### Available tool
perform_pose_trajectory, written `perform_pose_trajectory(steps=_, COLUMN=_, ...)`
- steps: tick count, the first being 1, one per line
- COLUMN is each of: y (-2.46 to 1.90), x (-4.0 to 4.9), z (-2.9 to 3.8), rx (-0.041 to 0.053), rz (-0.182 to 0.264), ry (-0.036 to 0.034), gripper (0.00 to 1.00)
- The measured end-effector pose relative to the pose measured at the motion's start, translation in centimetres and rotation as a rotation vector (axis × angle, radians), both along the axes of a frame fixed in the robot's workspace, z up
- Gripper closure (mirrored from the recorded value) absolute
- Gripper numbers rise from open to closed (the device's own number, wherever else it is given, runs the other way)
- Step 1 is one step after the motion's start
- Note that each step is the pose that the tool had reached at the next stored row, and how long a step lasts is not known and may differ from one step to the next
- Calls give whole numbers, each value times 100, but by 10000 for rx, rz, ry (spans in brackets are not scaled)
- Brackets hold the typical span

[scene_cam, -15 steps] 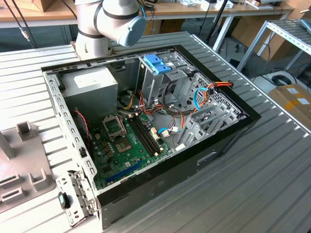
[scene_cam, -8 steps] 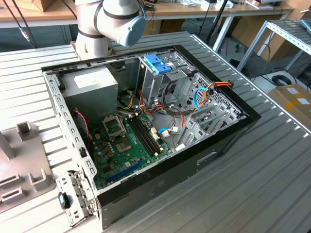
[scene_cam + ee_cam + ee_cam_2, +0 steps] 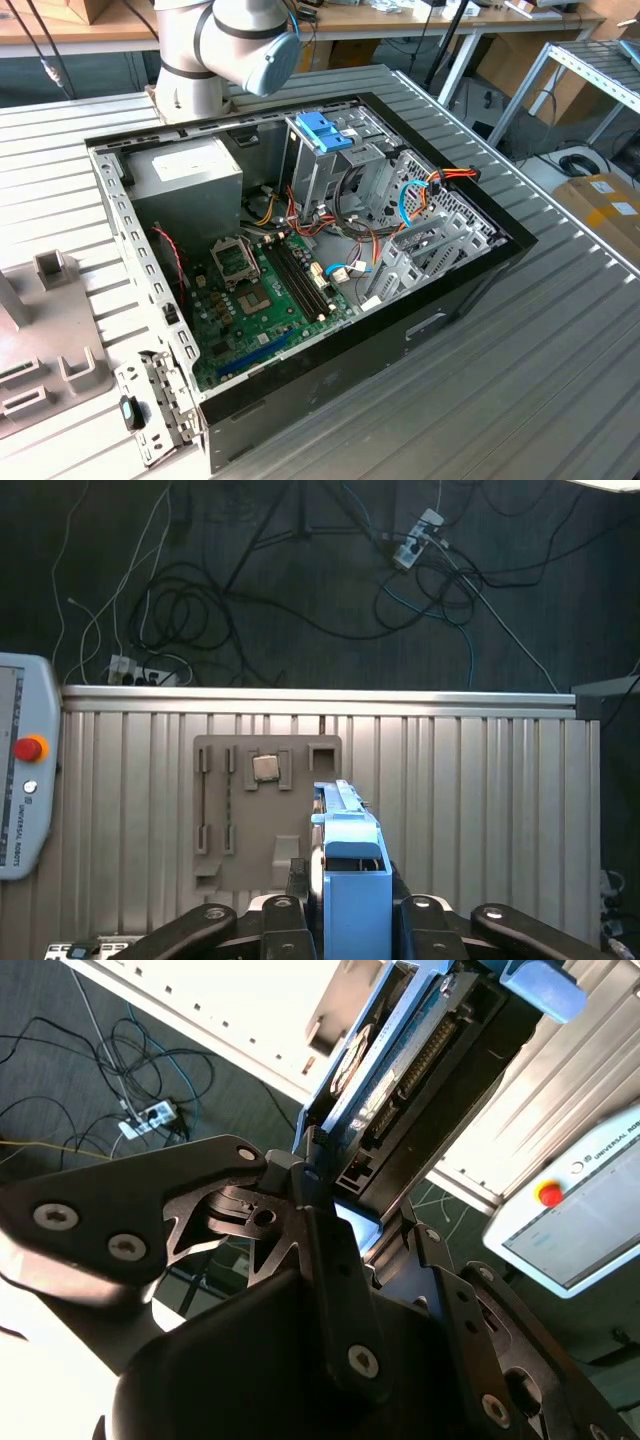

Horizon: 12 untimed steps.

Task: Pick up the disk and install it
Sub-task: 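Pick up the disk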

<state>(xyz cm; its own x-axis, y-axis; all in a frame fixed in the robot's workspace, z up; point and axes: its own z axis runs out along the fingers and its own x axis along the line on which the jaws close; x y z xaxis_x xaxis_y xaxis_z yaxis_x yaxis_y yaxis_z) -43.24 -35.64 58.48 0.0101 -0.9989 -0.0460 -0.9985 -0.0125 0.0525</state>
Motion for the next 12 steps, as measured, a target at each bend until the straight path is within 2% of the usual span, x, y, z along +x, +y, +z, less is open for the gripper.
perform_pose_trajectory(steps=12, y=-36, x=40, z=-45, rx=-36, rz=0, ry=-1, gripper=63)
